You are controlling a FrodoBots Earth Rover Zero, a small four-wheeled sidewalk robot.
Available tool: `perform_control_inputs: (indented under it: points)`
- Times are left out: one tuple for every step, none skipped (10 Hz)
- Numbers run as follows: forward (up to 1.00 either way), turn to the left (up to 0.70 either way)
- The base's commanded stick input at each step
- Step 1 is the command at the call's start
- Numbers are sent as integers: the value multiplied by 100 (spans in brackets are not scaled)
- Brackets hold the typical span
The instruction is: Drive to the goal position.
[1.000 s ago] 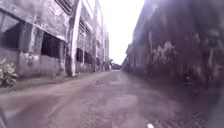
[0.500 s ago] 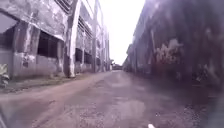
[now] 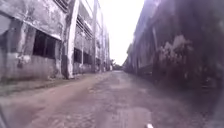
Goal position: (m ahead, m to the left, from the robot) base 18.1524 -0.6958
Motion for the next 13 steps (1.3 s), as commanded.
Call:
perform_control_inputs:
  points:
    - [70, 0]
    - [70, 0]
    - [70, 0]
    - [70, 0]
    - [70, 0]
    - [70, 0]
    - [70, 0]
    - [70, 0]
    - [70, 0]
    - [70, 0]
    - [70, 0]
    - [70, 0]
    - [70, 0]
